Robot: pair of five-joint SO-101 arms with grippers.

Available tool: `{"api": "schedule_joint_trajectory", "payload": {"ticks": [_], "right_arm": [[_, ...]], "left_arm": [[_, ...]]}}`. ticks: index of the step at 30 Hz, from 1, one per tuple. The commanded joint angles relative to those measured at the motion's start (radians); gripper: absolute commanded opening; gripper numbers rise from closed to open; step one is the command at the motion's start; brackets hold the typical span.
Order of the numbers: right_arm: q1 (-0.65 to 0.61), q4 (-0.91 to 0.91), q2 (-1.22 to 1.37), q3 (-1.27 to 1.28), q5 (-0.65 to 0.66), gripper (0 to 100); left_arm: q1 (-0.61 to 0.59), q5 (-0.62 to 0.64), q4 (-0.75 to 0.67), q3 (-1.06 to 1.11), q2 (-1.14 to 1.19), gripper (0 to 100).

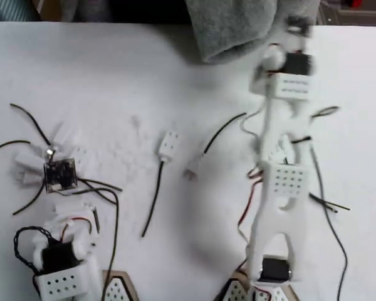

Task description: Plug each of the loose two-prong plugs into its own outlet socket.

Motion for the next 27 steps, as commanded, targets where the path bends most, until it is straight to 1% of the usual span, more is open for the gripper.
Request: {"api": "schedule_joint_trajectory", "payload": {"ticks": [1, 3, 6, 9, 16, 19, 24, 27], "right_arm": [[-0.182, 0.005, -0.013, 0.135, -0.028, 26.9], [-0.243, 0.001, -0.013, 0.192, -0.041, 26.9], [-0.285, -0.001, -0.013, 0.23, -0.095, 26.9], [-0.283, -0.001, -0.001, 0.23, -0.126, 26.9], [-0.271, -0.062, 0.124, 0.222, -0.13, 26.5], [-0.269, -0.065, 0.137, 0.19, -0.124, 20.0], [-0.269, -0.019, 0.145, 0.044, -0.124, 1.3], [-0.269, 0.002, 0.147, 0.021, -0.124, 3.3]], "left_arm": [[-0.007, 0.006, -0.002, -0.002, -0.001, 2], [-0.007, 0.006, -0.002, -0.002, -0.001, 2], [-0.007, 0.006, -0.002, -0.002, -0.001, 2], [-0.007, 0.006, -0.002, -0.002, -0.001, 2], [-0.007, 0.006, -0.002, -0.002, -0.001, 2], [-0.007, 0.006, -0.002, -0.002, -0.001, 2], [-0.007, 0.006, -0.002, -0.002, -0.001, 2], [-0.007, 0.006, -0.002, -0.002, -0.001, 2]]}}
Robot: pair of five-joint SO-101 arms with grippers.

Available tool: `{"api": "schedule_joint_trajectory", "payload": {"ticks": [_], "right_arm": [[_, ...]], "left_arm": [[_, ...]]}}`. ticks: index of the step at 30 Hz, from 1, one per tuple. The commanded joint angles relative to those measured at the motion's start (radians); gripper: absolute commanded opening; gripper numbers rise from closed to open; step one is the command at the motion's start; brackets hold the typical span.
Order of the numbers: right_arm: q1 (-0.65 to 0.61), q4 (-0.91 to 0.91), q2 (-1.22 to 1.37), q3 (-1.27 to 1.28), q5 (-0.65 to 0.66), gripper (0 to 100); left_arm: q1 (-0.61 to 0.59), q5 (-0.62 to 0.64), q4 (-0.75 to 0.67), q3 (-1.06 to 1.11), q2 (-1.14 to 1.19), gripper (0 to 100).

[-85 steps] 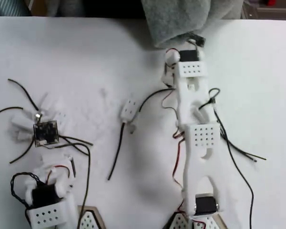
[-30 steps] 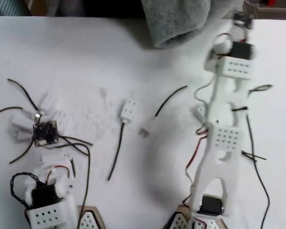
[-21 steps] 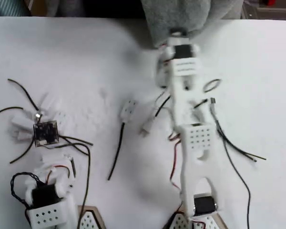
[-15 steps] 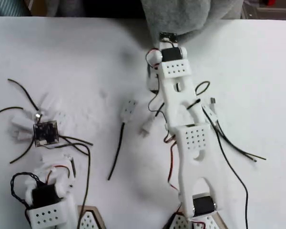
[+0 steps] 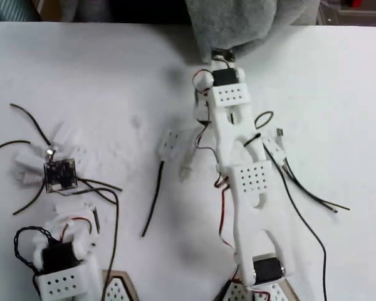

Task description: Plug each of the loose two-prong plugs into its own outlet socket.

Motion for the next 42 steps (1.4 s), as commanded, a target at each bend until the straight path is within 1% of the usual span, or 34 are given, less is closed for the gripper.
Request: {"api": "schedule_joint_trajectory", "payload": {"ticks": [1, 6, 11, 17, 22, 33, 35, 38, 40, 42], "right_arm": [[0.013, 0.027, -0.015, -0.066, 0.0, 2.6], [0.056, 0.027, -0.022, -0.072, 0.0, 1.9], [0.128, 0.027, -0.061, -0.077, 0.005, 1.9], [0.225, 0.028, -0.16, -0.068, 0.1, 1.9], [0.348, 0.03, -0.222, -0.066, 0.161, 1.8], [0.71, 0.019, -0.237, -0.066, 0.368, 1.8], [0.762, -0.007, -0.236, -0.066, 0.4, 1.8], [0.82, -0.097, -0.236, -0.066, 0.437, 2.2], [0.832, -0.15, -0.236, -0.066, 0.459, 5.1], [0.826, -0.159, -0.237, -0.075, 0.459, 13.4]], "left_arm": [[-0.007, 0.006, -0.002, -0.002, -0.001, 2], [-0.007, 0.006, -0.002, -0.002, -0.001, 2], [-0.007, 0.006, -0.002, -0.002, -0.001, 2], [-0.007, 0.006, -0.002, -0.002, -0.001, 2], [-0.007, 0.006, -0.002, -0.002, -0.001, 2], [-0.007, 0.006, -0.002, -0.002, -0.001, 2], [-0.007, 0.006, -0.002, -0.002, -0.001, 2], [-0.007, 0.006, -0.002, -0.002, -0.001, 2], [-0.007, 0.006, -0.002, -0.002, -0.001, 2], [-0.007, 0.006, -0.002, -0.002, -0.001, 2]]}}
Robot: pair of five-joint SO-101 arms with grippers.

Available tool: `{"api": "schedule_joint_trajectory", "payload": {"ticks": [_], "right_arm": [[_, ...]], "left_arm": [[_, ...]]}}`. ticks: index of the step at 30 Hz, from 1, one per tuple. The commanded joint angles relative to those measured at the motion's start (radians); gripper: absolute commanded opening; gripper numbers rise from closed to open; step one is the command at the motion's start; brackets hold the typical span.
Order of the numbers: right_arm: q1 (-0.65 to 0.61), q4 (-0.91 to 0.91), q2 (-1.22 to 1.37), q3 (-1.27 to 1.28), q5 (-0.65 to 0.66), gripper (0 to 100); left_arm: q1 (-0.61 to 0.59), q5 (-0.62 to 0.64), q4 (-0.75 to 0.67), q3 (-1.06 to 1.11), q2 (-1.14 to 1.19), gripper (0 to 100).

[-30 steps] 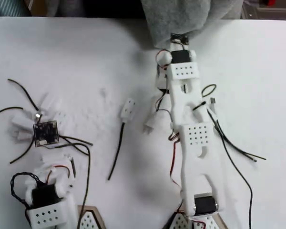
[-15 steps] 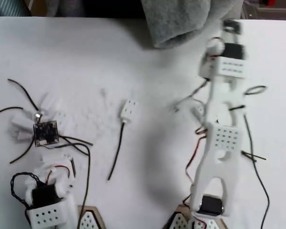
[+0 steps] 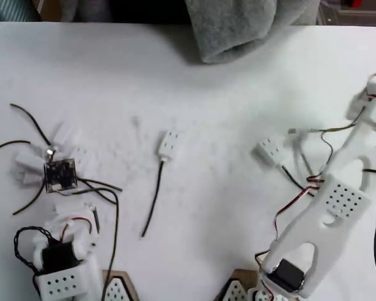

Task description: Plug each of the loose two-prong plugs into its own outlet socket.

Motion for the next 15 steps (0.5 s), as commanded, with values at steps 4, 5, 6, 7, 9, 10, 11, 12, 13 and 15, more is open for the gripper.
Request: {"api": "schedule_joint_trajectory", "payload": {"ticks": [4, 5, 6, 7, 9, 10, 11, 12, 13, 15], "right_arm": [[-0.062, -0.004, -0.107, -0.084, -0.054, 31.9], [-0.088, 0.018, -0.12, -0.109, -0.074, 34.7], [-0.117, 0.038, -0.137, -0.141, -0.094, 36.1], [-0.15, 0.058, -0.156, -0.183, -0.11, 36.2], [-0.219, 0.099, -0.2, -0.267, -0.135, 36.2], [-0.255, 0.117, -0.223, -0.313, -0.138, 36.2], [-0.292, 0.13, -0.246, -0.351, -0.138, 36.2], [-0.329, 0.133, -0.277, -0.362, -0.138, 36.2], [-0.358, 0.131, -0.315, -0.351, -0.138, 36.2], [-0.414, 0.133, -0.395, -0.336, -0.138, 36.2]], "left_arm": [[-0.007, 0.006, -0.002, -0.002, -0.001, 2], [-0.007, 0.006, -0.002, -0.002, -0.001, 2], [-0.007, 0.006, -0.002, -0.002, -0.001, 2], [-0.007, 0.006, -0.002, -0.002, -0.001, 2], [-0.007, 0.006, -0.002, -0.002, -0.001, 2], [-0.007, 0.006, -0.002, -0.002, -0.001, 2], [-0.007, 0.006, -0.002, -0.002, -0.001, 2], [-0.007, 0.006, -0.002, -0.002, -0.001, 2], [-0.007, 0.006, -0.002, -0.002, -0.001, 2], [-0.007, 0.006, -0.002, -0.002, -0.001, 2]]}}
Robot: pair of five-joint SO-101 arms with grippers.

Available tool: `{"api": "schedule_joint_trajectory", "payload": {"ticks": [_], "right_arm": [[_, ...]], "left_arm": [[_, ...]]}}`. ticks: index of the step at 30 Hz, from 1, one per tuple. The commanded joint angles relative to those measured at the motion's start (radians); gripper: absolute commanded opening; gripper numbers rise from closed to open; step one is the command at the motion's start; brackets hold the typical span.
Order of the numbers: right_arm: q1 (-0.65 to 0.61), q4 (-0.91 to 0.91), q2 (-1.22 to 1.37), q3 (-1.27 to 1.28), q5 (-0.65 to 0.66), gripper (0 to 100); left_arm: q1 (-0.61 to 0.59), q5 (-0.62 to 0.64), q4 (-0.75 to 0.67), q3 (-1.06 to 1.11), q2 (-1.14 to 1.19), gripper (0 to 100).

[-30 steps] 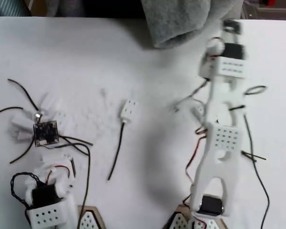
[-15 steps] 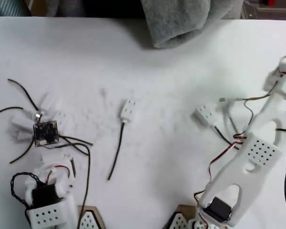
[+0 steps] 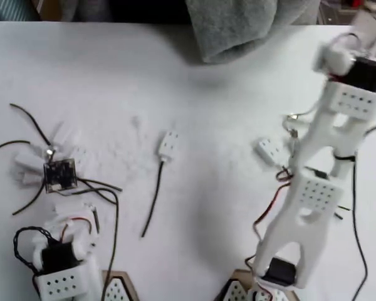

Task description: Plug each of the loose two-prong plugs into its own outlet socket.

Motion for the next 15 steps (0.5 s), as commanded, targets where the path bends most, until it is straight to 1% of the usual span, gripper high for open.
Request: {"api": "schedule_joint_trajectory", "payload": {"ticks": [1, 9, 15], "right_arm": [[-0.131, 0.012, -0.22, -0.035, -0.011, 36.2], [-0.317, 0.019, -0.446, -0.031, -0.017, 36.2], [-0.355, 0.027, -0.644, 0.006, -0.017, 36.2]], "left_arm": [[-0.007, 0.006, -0.002, -0.002, -0.001, 2], [-0.007, 0.006, -0.002, -0.002, -0.001, 2], [-0.001, 0.009, -0.002, -0.002, -0.001, 3]]}}
